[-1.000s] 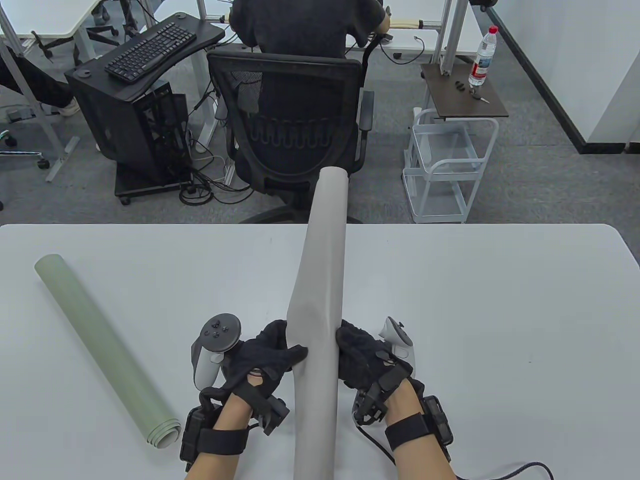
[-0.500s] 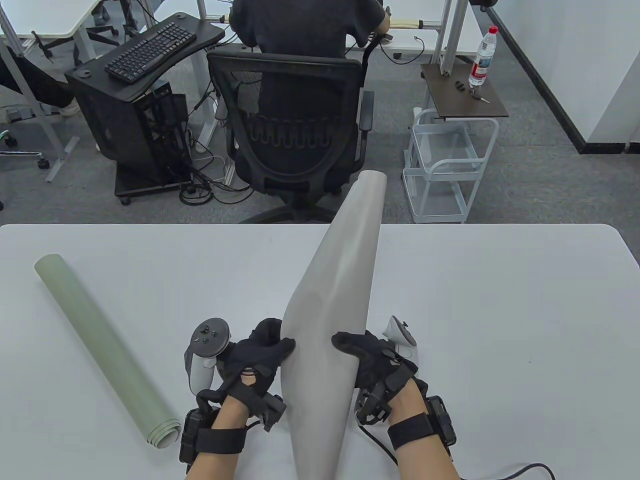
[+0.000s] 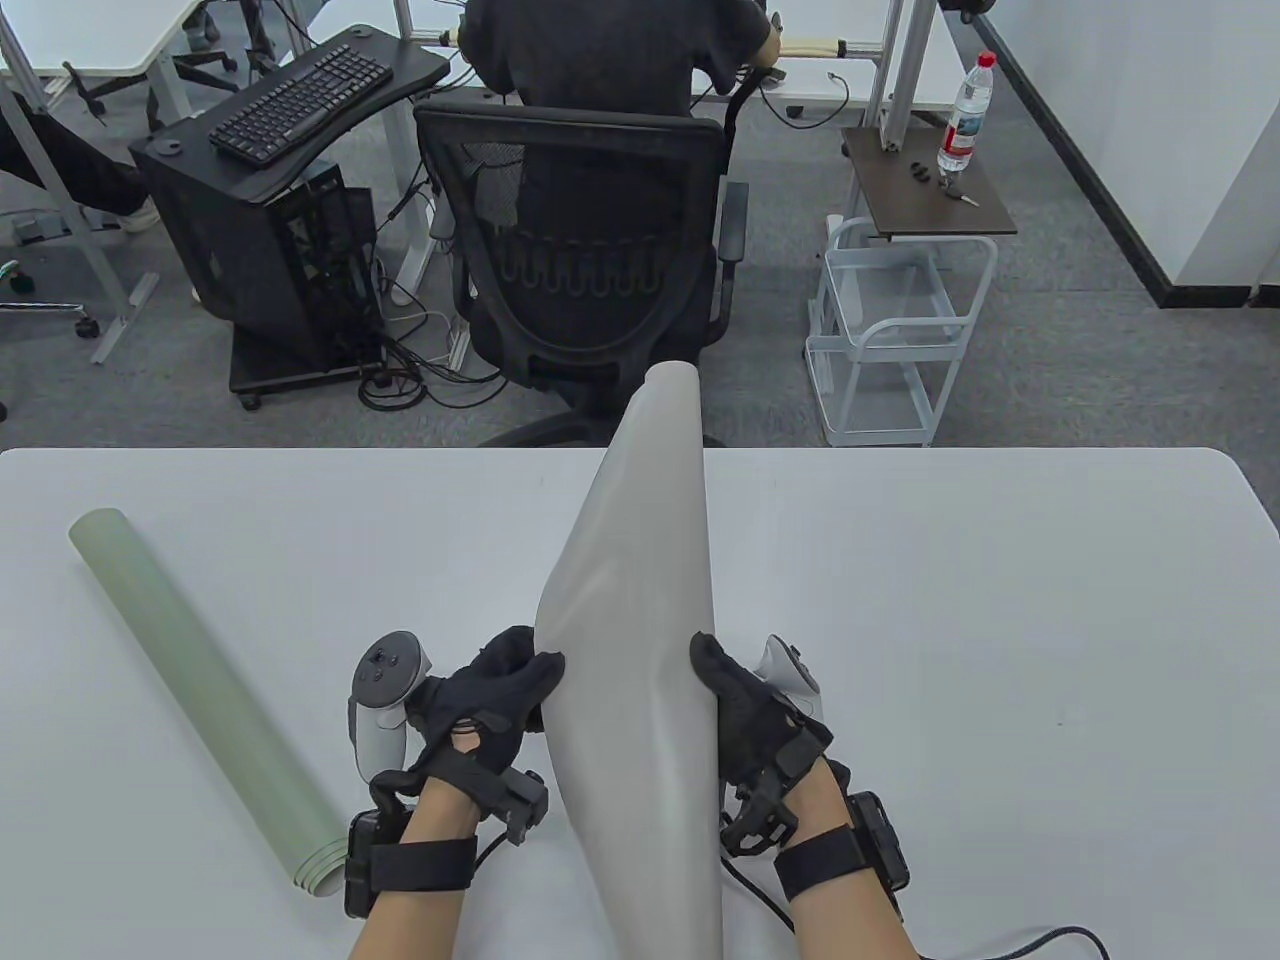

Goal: Unroll desk mats and stack together

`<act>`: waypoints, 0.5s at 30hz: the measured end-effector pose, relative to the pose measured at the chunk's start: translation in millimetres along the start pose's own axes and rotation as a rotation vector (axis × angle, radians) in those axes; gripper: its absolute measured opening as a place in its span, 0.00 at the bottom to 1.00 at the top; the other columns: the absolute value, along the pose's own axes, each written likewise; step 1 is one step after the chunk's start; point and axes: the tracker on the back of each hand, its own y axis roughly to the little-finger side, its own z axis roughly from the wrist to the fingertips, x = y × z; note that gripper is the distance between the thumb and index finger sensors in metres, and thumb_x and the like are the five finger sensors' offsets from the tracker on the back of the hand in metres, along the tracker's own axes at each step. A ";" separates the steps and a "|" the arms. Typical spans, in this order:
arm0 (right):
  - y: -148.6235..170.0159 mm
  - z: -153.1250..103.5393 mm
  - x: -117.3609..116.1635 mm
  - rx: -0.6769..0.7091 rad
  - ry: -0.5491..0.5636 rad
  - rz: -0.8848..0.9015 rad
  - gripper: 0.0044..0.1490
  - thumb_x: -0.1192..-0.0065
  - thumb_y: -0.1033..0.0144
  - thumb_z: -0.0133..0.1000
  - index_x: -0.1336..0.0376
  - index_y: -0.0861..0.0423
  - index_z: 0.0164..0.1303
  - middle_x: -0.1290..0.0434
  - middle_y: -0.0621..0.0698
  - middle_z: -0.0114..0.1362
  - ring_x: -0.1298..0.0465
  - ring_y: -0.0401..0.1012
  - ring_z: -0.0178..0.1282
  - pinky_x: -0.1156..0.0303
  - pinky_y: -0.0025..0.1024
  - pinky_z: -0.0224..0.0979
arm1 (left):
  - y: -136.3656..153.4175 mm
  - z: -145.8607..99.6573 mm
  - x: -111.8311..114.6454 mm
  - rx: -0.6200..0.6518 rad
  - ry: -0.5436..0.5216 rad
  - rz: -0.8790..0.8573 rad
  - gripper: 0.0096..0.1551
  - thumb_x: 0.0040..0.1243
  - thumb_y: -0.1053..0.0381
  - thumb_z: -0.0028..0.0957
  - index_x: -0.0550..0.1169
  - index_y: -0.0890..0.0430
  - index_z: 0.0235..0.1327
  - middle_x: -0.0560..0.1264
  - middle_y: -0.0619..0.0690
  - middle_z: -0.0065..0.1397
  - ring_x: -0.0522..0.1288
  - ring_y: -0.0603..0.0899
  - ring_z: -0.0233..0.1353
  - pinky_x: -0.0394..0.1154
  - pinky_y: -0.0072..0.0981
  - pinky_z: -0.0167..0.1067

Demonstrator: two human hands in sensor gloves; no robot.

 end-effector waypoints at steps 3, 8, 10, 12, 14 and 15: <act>-4.7 -2.1 -1.9 0.048 -0.113 0.011 0.52 0.53 0.45 0.64 0.77 0.54 0.78 0.49 0.64 0.80 0.37 0.62 0.74 0.34 0.59 0.74 | 2.0 -1.7 -3.8 0.002 -0.022 -0.018 0.22 0.64 0.43 0.48 0.73 0.41 0.54 0.83 0.35 0.51 0.85 0.48 0.44 0.82 0.45 0.52; -3.9 2.8 -1.0 0.048 -0.011 -0.042 0.57 0.22 0.43 0.53 0.56 0.53 0.76 0.33 0.54 0.71 0.22 0.49 0.61 0.20 0.44 0.64 | 1.4 -1.8 -1.2 0.014 -0.015 -0.016 0.22 0.65 0.42 0.48 0.72 0.42 0.54 0.83 0.35 0.51 0.85 0.47 0.45 0.82 0.44 0.52; -0.9 4.7 -1.8 0.071 -0.009 -0.056 0.53 0.19 0.38 0.50 0.50 0.48 0.73 0.30 0.48 0.67 0.20 0.43 0.57 0.19 0.39 0.62 | 1.8 -1.5 0.5 0.019 -0.005 -0.022 0.23 0.65 0.41 0.48 0.73 0.42 0.54 0.83 0.35 0.51 0.85 0.47 0.45 0.82 0.44 0.52; 0.8 5.6 -4.1 0.064 -0.014 -0.021 0.47 0.22 0.38 0.54 0.48 0.43 0.72 0.30 0.46 0.66 0.21 0.42 0.59 0.20 0.39 0.64 | 2.3 -1.7 0.6 0.017 -0.015 -0.021 0.23 0.66 0.41 0.48 0.72 0.42 0.54 0.83 0.35 0.51 0.85 0.48 0.45 0.82 0.45 0.53; 0.4 5.3 -5.3 0.064 -0.009 0.001 0.42 0.23 0.43 0.57 0.47 0.41 0.72 0.34 0.48 0.72 0.24 0.49 0.69 0.23 0.47 0.71 | 3.0 -2.3 -1.5 0.020 -0.028 -0.018 0.23 0.66 0.41 0.48 0.72 0.42 0.54 0.83 0.35 0.51 0.85 0.47 0.45 0.81 0.45 0.53; 0.8 4.8 -4.3 0.064 -0.002 0.005 0.40 0.24 0.46 0.58 0.47 0.41 0.71 0.39 0.58 0.80 0.27 0.57 0.75 0.25 0.53 0.73 | 3.2 -3.0 -3.0 0.025 -0.034 -0.021 0.23 0.66 0.41 0.48 0.72 0.42 0.54 0.83 0.35 0.51 0.85 0.47 0.45 0.81 0.45 0.53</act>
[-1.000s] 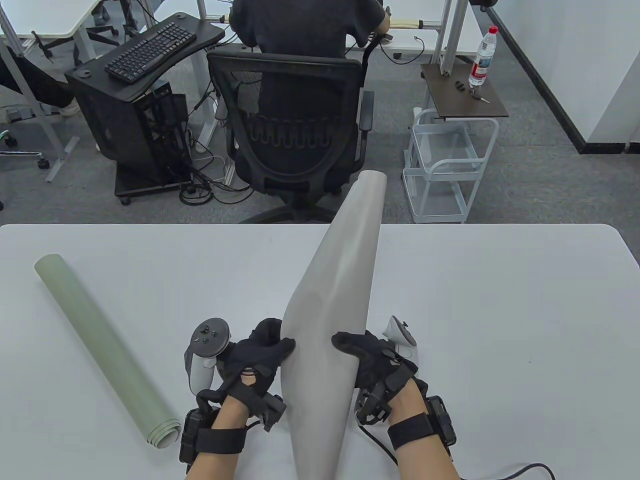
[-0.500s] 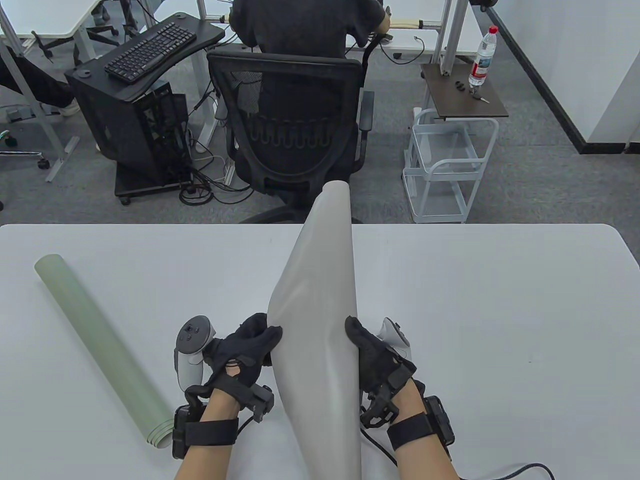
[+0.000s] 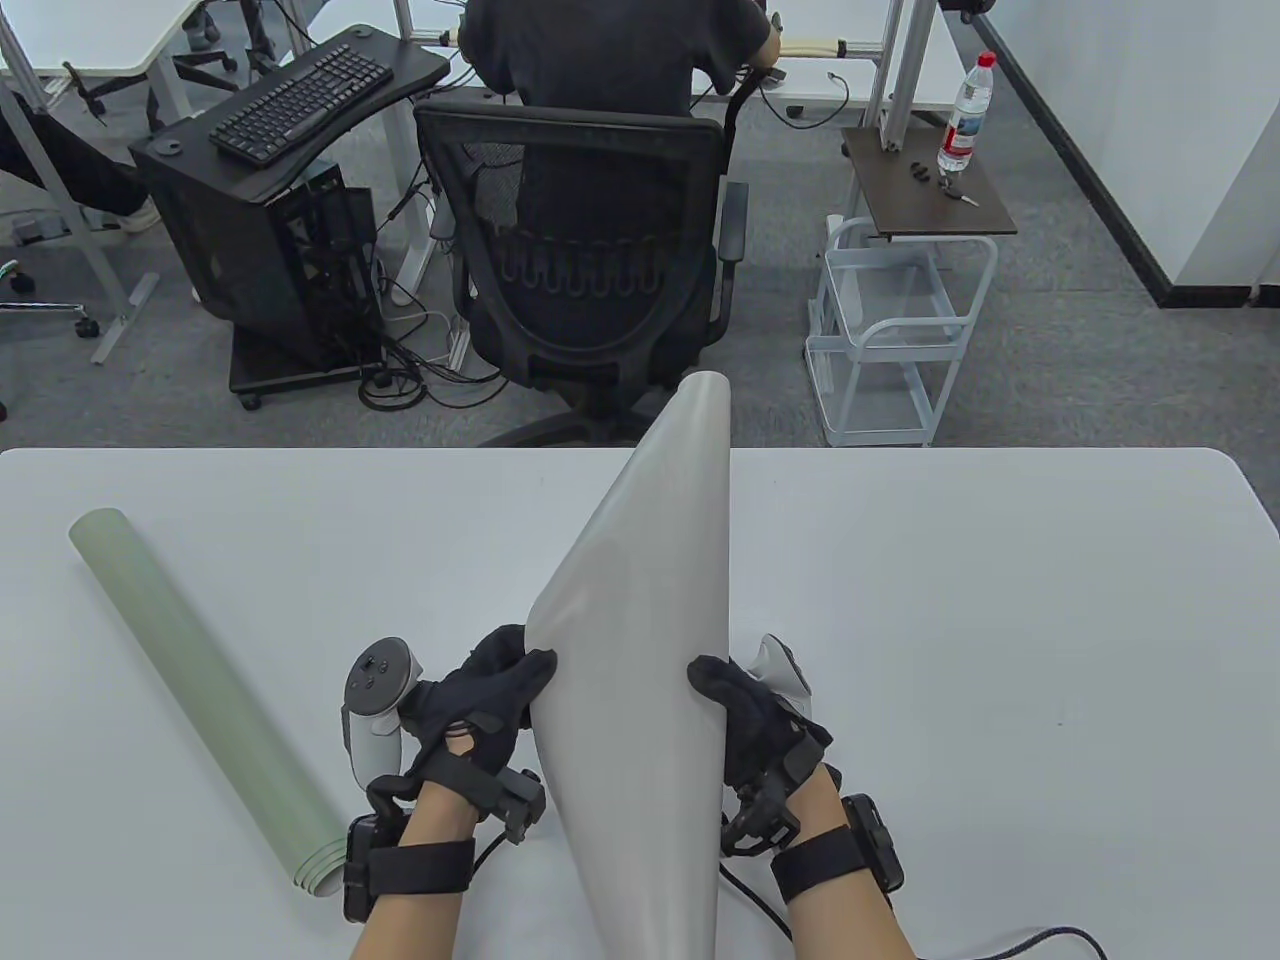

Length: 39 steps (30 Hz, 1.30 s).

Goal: Unroll desk mats and stack together

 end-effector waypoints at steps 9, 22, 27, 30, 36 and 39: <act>-7.3 -2.3 -2.0 0.019 -0.071 -0.015 0.54 0.35 0.62 0.63 0.71 0.52 0.75 0.39 0.60 0.78 0.26 0.58 0.73 0.28 0.60 0.73 | -2.1 -3.6 -10.2 0.023 -0.040 0.005 0.22 0.65 0.43 0.49 0.71 0.41 0.55 0.82 0.37 0.50 0.82 0.47 0.41 0.81 0.44 0.51; -16.1 -11.0 8.6 0.061 -0.040 -0.056 0.57 0.42 0.45 0.63 0.73 0.60 0.76 0.43 0.56 0.77 0.30 0.52 0.70 0.29 0.49 0.74 | -6.5 -11.3 -27.6 0.045 -0.088 -0.031 0.22 0.65 0.44 0.48 0.72 0.41 0.54 0.81 0.37 0.51 0.82 0.47 0.44 0.80 0.46 0.54; -19.2 -13.4 12.1 0.045 0.033 -0.066 0.38 0.21 0.48 0.57 0.45 0.43 0.66 0.32 0.44 0.66 0.22 0.41 0.59 0.20 0.38 0.66 | -7.3 -11.9 -29.8 0.045 -0.102 -0.018 0.22 0.65 0.44 0.48 0.72 0.40 0.54 0.80 0.37 0.52 0.82 0.47 0.47 0.80 0.46 0.57; -18.7 -14.1 13.3 0.040 -0.009 -0.041 0.31 0.27 0.53 0.60 0.44 0.43 0.66 0.41 0.53 0.78 0.29 0.51 0.75 0.27 0.51 0.77 | -5.7 -11.8 -29.6 0.036 -0.103 -0.016 0.22 0.65 0.43 0.48 0.72 0.40 0.55 0.79 0.36 0.55 0.83 0.47 0.49 0.81 0.47 0.57; -24.7 -13.5 7.1 0.053 -0.052 -0.068 0.44 0.37 0.64 0.64 0.65 0.51 0.72 0.39 0.59 0.79 0.28 0.60 0.78 0.28 0.61 0.74 | -12.1 -14.9 -29.8 0.055 -0.097 0.019 0.25 0.57 0.46 0.50 0.65 0.42 0.60 0.78 0.42 0.65 0.89 0.50 0.48 0.87 0.42 0.46; -32.2 -14.7 3.9 0.029 -0.079 -0.102 0.60 0.40 0.66 0.66 0.83 0.45 0.72 0.46 0.60 0.81 0.30 0.58 0.76 0.31 0.65 0.74 | -25.6 -19.8 -29.9 0.116 -0.090 0.113 0.27 0.57 0.49 0.51 0.62 0.42 0.63 0.79 0.42 0.67 0.91 0.49 0.44 0.88 0.38 0.40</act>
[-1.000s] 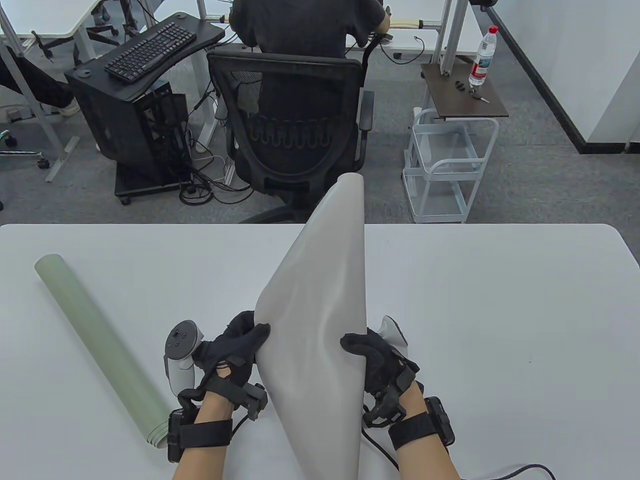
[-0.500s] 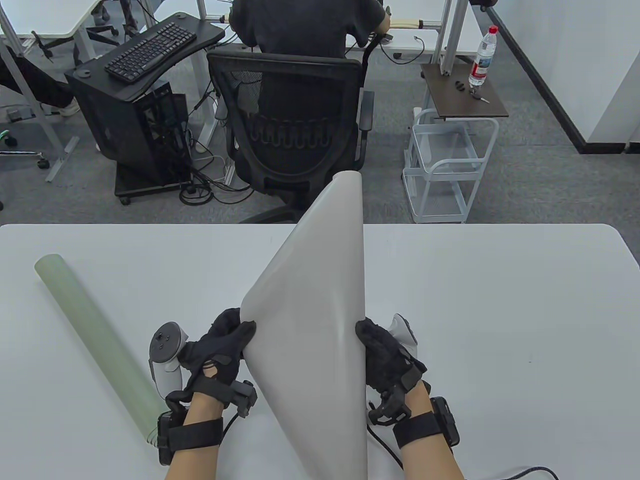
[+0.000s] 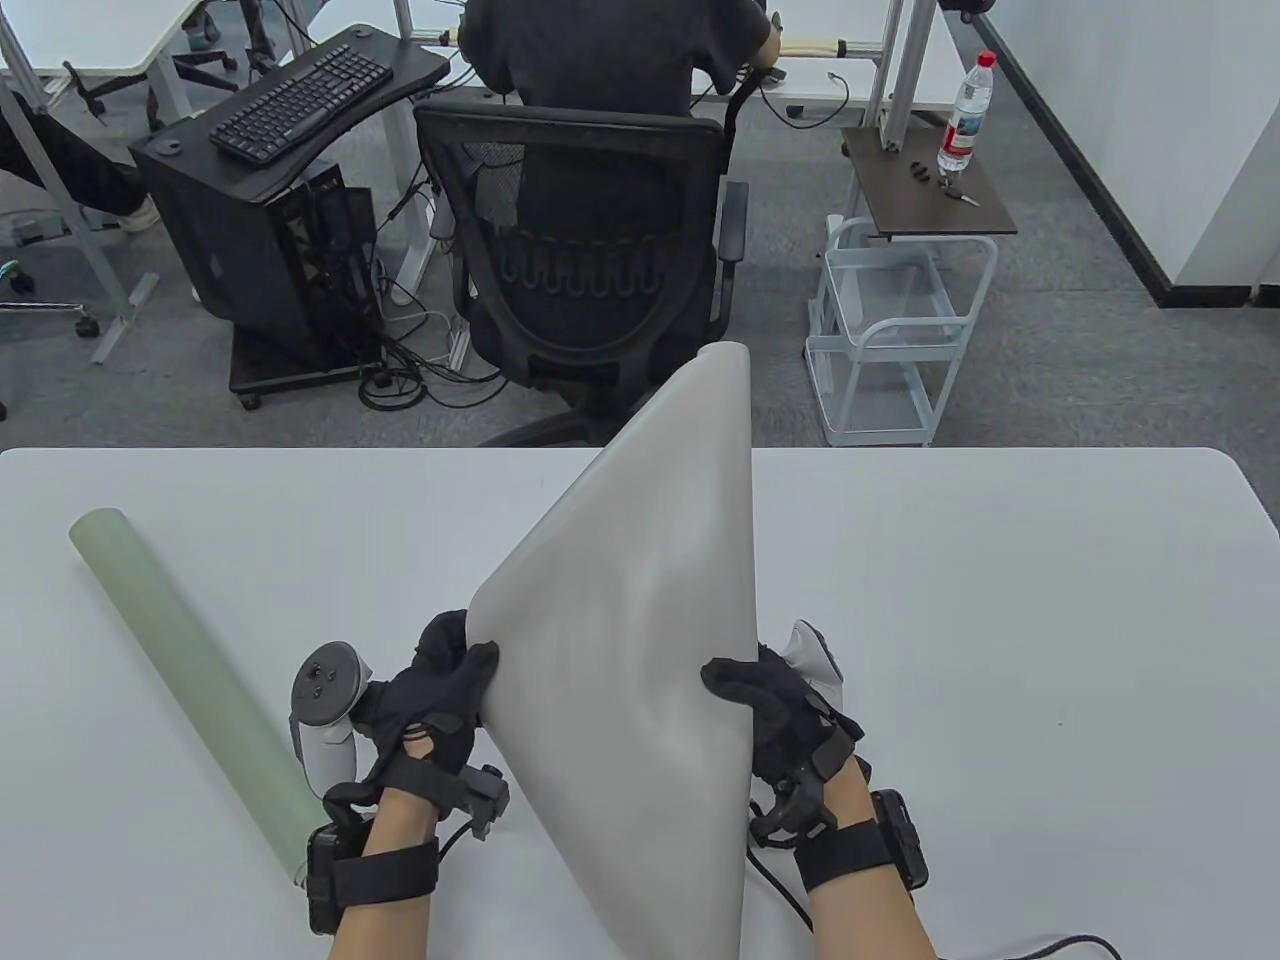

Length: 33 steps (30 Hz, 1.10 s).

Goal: Unroll desk mats and stack together

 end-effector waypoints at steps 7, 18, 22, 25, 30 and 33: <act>-25.9 -11.0 8.9 -0.256 0.427 -0.508 0.63 0.38 0.56 0.66 0.84 0.43 0.72 0.47 0.56 0.77 0.29 0.49 0.65 0.28 0.49 0.72 | -45.2 -13.2 -8.6 0.083 -0.114 0.318 0.35 0.59 0.55 0.50 0.59 0.39 0.69 0.79 0.43 0.68 0.92 0.50 0.39 0.88 0.34 0.34; -24.4 0.7 32.0 -0.718 0.831 -0.779 0.62 0.43 0.52 0.64 0.86 0.50 0.69 0.47 0.58 0.75 0.28 0.48 0.61 0.25 0.43 0.66 | -32.5 56.3 7.4 -0.340 -0.011 0.583 0.46 0.63 0.59 0.47 0.48 0.57 0.69 0.73 0.52 0.72 0.92 0.51 0.38 0.88 0.34 0.34; -9.7 0.8 49.4 -0.824 0.911 -0.773 0.62 0.43 0.52 0.64 0.86 0.51 0.69 0.46 0.59 0.75 0.28 0.48 0.60 0.25 0.43 0.66 | -8.7 81.2 13.9 -0.470 0.033 0.603 0.48 0.63 0.60 0.47 0.45 0.51 0.69 0.69 0.53 0.75 0.90 0.53 0.45 0.86 0.38 0.39; -2.8 -0.6 59.9 -0.898 0.946 -0.785 0.62 0.43 0.52 0.64 0.86 0.52 0.68 0.47 0.57 0.74 0.27 0.49 0.60 0.26 0.43 0.67 | 9.6 94.1 18.0 -0.534 0.056 0.551 0.46 0.63 0.62 0.46 0.50 0.43 0.70 0.67 0.54 0.76 0.87 0.56 0.50 0.83 0.41 0.45; -8.9 10.6 59.3 -1.032 0.969 -0.942 0.63 0.42 0.51 0.62 0.86 0.52 0.68 0.46 0.55 0.73 0.27 0.47 0.59 0.24 0.42 0.67 | 45.1 122.2 17.8 -0.670 0.081 0.471 0.37 0.60 0.61 0.48 0.61 0.40 0.69 0.61 0.59 0.78 0.77 0.62 0.65 0.75 0.53 0.60; -6.9 16.9 58.7 -1.084 0.982 -0.998 0.64 0.41 0.51 0.62 0.86 0.52 0.68 0.46 0.54 0.72 0.27 0.46 0.58 0.24 0.42 0.66 | 62.3 141.2 11.7 -0.699 0.065 0.373 0.33 0.59 0.58 0.49 0.64 0.39 0.68 0.58 0.60 0.79 0.71 0.67 0.68 0.69 0.58 0.65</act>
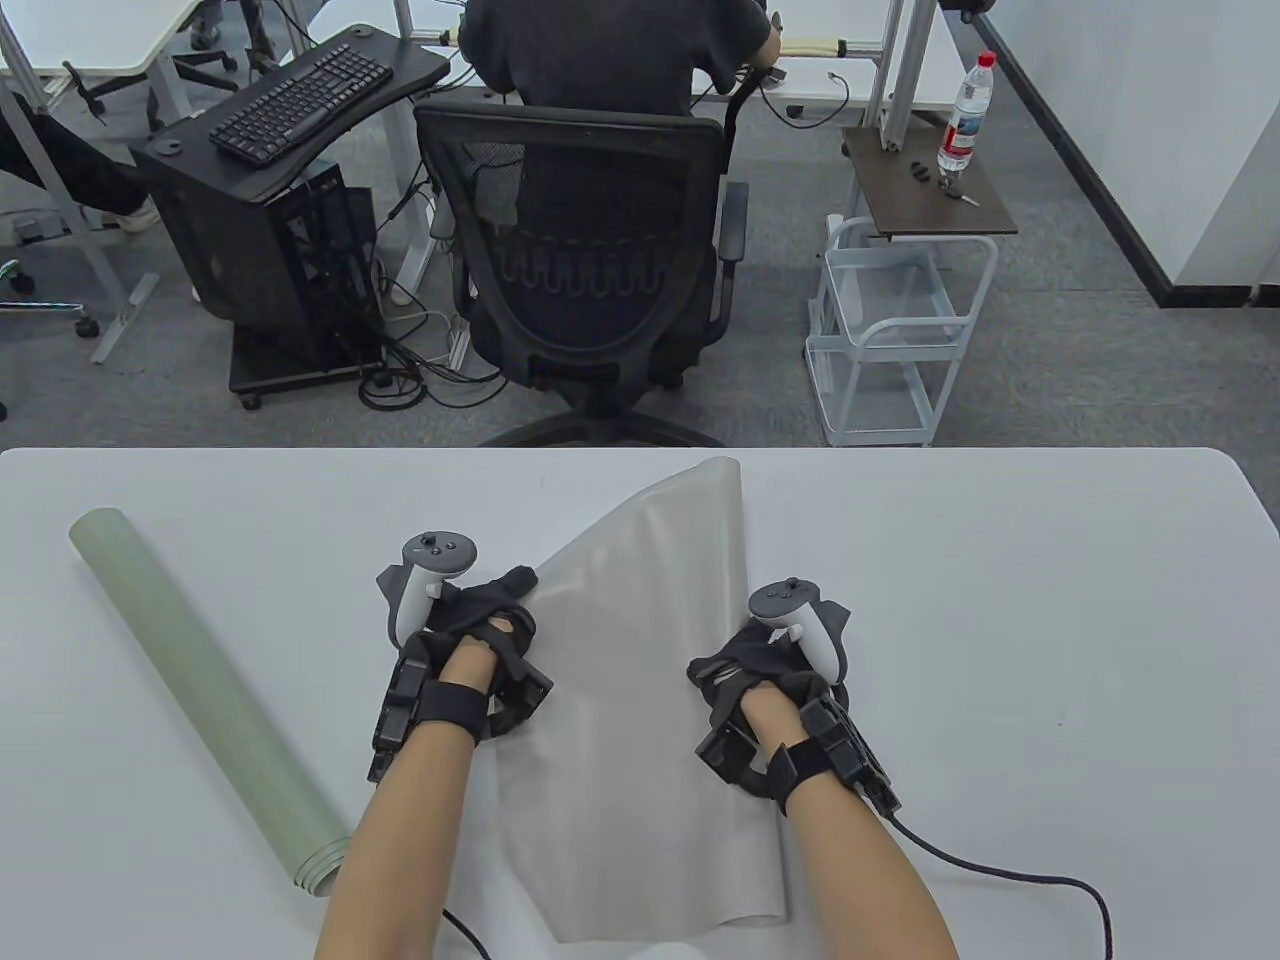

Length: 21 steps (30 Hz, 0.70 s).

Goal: Unroll desk mats and stack together

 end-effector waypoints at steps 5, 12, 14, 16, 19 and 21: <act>-3.2 1.8 -3.7 -0.030 0.022 -0.047 0.65 0.40 0.50 0.62 0.86 0.53 0.68 0.46 0.52 0.70 0.27 0.44 0.56 0.23 0.40 0.65 | -18.6 29.7 -12.5 0.024 -0.041 -0.062 0.23 0.61 0.52 0.49 0.75 0.44 0.59 0.53 0.57 0.80 0.64 0.67 0.74 0.64 0.61 0.68; -8.3 0.4 -9.2 -0.021 0.055 -0.151 0.65 0.40 0.49 0.62 0.86 0.52 0.68 0.46 0.49 0.69 0.28 0.42 0.55 0.22 0.36 0.63 | -48.9 50.6 -27.0 0.139 -0.154 -0.009 0.25 0.61 0.52 0.48 0.74 0.48 0.60 0.51 0.44 0.81 0.53 0.67 0.78 0.56 0.62 0.72; -13.3 -0.7 -13.4 -0.043 0.103 -0.202 0.64 0.41 0.48 0.62 0.85 0.52 0.68 0.46 0.49 0.69 0.28 0.42 0.54 0.22 0.35 0.62 | -55.0 56.7 -20.3 0.117 -0.172 0.164 0.26 0.61 0.52 0.48 0.73 0.49 0.62 0.50 0.42 0.82 0.53 0.67 0.78 0.56 0.62 0.72; -14.5 -0.3 -13.8 -0.046 0.102 -0.202 0.64 0.41 0.48 0.62 0.86 0.52 0.68 0.46 0.49 0.69 0.28 0.43 0.54 0.22 0.36 0.62 | -57.4 60.4 -15.6 0.129 -0.203 0.221 0.27 0.61 0.52 0.47 0.72 0.50 0.62 0.51 0.40 0.81 0.53 0.66 0.79 0.56 0.61 0.72; -14.2 -0.3 -13.5 -0.050 0.097 -0.199 0.64 0.41 0.48 0.62 0.86 0.52 0.68 0.46 0.49 0.68 0.28 0.42 0.54 0.22 0.35 0.62 | -58.4 68.9 -4.0 0.069 -0.205 0.410 0.31 0.61 0.52 0.47 0.67 0.50 0.66 0.47 0.40 0.83 0.49 0.68 0.79 0.54 0.62 0.72; -15.4 -1.3 -13.7 -0.065 0.099 -0.205 0.64 0.41 0.48 0.62 0.86 0.52 0.68 0.46 0.48 0.68 0.28 0.42 0.54 0.22 0.35 0.62 | -57.3 72.2 5.1 0.018 -0.246 0.578 0.34 0.64 0.52 0.47 0.65 0.47 0.67 0.45 0.45 0.83 0.47 0.69 0.78 0.52 0.62 0.72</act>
